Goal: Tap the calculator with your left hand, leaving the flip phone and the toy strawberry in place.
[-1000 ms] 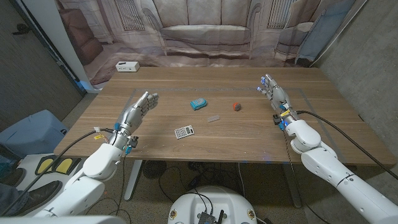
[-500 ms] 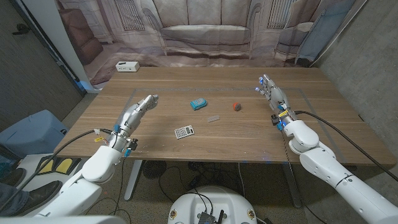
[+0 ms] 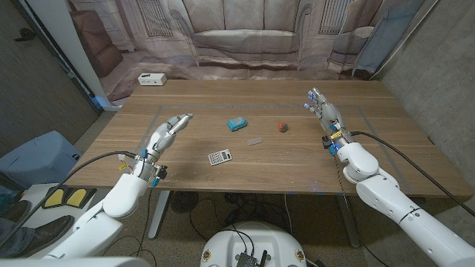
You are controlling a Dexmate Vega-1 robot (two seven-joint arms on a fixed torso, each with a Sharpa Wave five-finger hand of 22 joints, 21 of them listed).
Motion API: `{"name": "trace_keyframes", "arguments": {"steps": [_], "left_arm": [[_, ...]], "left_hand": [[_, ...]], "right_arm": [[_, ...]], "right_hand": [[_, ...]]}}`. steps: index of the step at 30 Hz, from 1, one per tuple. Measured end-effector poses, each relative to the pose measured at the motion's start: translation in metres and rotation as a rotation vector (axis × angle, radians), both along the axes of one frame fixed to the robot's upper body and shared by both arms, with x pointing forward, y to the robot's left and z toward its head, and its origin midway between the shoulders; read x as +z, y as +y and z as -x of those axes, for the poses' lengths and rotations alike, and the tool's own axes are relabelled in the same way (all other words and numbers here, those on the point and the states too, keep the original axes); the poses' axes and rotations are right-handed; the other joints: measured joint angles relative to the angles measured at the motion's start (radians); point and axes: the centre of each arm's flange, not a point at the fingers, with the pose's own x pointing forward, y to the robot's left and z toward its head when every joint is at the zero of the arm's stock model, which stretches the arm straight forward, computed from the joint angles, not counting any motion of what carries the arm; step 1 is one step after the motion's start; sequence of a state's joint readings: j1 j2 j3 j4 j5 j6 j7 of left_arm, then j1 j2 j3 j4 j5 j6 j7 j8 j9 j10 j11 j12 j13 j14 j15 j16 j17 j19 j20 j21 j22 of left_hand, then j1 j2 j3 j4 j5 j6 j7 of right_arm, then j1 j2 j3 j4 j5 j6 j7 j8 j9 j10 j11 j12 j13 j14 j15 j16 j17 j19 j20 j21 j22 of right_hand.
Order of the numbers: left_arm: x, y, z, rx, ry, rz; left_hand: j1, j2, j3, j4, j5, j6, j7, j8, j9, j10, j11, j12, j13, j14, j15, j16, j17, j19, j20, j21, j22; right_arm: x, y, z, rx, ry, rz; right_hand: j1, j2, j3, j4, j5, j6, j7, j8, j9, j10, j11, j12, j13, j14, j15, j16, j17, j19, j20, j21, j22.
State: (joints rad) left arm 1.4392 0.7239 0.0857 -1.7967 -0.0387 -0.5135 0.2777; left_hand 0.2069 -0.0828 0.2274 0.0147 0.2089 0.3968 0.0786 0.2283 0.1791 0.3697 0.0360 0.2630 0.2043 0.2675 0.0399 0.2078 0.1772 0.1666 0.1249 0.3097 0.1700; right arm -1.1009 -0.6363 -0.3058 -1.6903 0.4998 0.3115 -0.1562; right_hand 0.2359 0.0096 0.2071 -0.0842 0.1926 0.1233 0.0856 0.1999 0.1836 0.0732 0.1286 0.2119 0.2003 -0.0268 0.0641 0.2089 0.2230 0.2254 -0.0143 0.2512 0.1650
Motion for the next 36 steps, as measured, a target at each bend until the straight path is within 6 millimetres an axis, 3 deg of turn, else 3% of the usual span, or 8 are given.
{"name": "trace_keyframes", "arguments": {"steps": [6, 18, 36], "left_arm": [[0.003, -0.002, 0.003, -0.006, -0.01, 0.007], [0.003, -0.013, 0.012, 0.202, -0.124, -0.2], [0.009, -0.021, 0.023, 0.376, -0.196, -0.371]], "left_hand": [[0.003, -0.003, -0.002, -0.002, 0.007, 0.037, -0.002, 0.005, 0.0, 0.031, -0.006, 0.001, 0.0, 0.036, -0.006, 0.008, 0.0, 0.021, 0.004, -0.007, 0.0], [0.004, -0.004, -0.007, -0.007, 0.008, 0.073, -0.009, 0.005, 0.0, 0.066, -0.016, 0.011, -0.005, 0.069, -0.011, 0.008, 0.0, 0.048, 0.003, -0.015, 0.005], [0.011, 0.003, -0.007, -0.006, 0.008, 0.103, -0.025, 0.008, 0.005, 0.088, -0.023, 0.011, -0.004, 0.092, -0.02, 0.008, 0.0, 0.077, 0.005, -0.018, 0.005]], "right_arm": [[-0.001, -0.001, -0.001, -0.012, 0.003, 0.001], [0.002, 0.006, 0.002, -0.012, 0.0, 0.001], [0.0, 0.009, 0.004, -0.016, 0.007, -0.001]], "right_hand": [[0.0, 0.0, 0.0, 0.0, 0.0, 0.0, 0.0, 0.0, 0.0, 0.0, 0.0, 0.0, 0.0, 0.0, 0.0, 0.0, 0.0, 0.0, 0.0, -0.004, 0.0], [-0.005, 0.005, 0.0, 0.0, 0.0, 0.0, 0.0, 0.0, 0.0, 0.0, 0.0, 0.0, 0.0, 0.0, 0.0, 0.0, -0.004, 0.0, 0.0, -0.007, 0.0], [-0.005, 0.005, -0.004, -0.004, 0.0, 0.004, 0.004, 0.0, 0.0, 0.0, 0.0, 0.0, 0.0, 0.0, 0.0, 0.0, -0.005, 0.0, 0.0, -0.011, 0.0]]}}
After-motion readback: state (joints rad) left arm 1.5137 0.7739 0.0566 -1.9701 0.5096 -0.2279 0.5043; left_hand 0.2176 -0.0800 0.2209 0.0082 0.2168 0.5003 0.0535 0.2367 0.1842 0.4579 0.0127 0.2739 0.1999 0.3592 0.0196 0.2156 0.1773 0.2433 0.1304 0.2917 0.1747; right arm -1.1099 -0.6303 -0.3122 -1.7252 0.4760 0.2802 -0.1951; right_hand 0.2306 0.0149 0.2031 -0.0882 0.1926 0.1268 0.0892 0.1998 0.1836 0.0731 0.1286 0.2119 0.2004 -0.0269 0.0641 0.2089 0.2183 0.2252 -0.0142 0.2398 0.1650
